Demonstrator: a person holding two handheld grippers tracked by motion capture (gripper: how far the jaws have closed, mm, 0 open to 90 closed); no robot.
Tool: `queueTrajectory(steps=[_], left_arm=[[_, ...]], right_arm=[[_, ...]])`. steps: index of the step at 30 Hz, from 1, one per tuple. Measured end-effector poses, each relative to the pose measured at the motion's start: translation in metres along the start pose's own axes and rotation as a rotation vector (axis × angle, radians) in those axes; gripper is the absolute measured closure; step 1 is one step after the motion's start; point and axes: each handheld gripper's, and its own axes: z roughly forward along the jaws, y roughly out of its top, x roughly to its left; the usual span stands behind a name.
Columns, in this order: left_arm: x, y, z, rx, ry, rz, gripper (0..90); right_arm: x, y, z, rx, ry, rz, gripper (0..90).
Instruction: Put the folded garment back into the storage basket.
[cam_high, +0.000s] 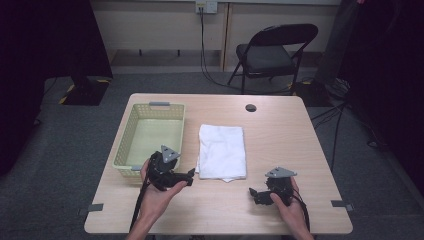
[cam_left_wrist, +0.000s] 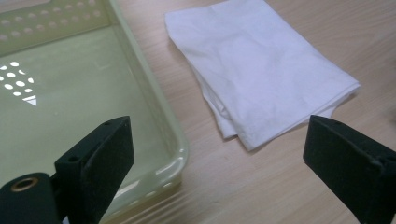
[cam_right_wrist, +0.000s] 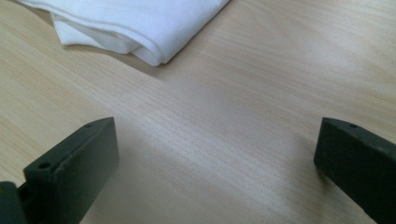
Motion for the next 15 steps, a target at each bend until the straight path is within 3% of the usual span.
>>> queueTrajectory(steps=[15], left_arm=[[-0.018,0.016,0.012,0.005,-0.038,0.031,7.5]], right_arm=[[0.0,0.0,0.0,0.0,0.0,0.0,0.0]])
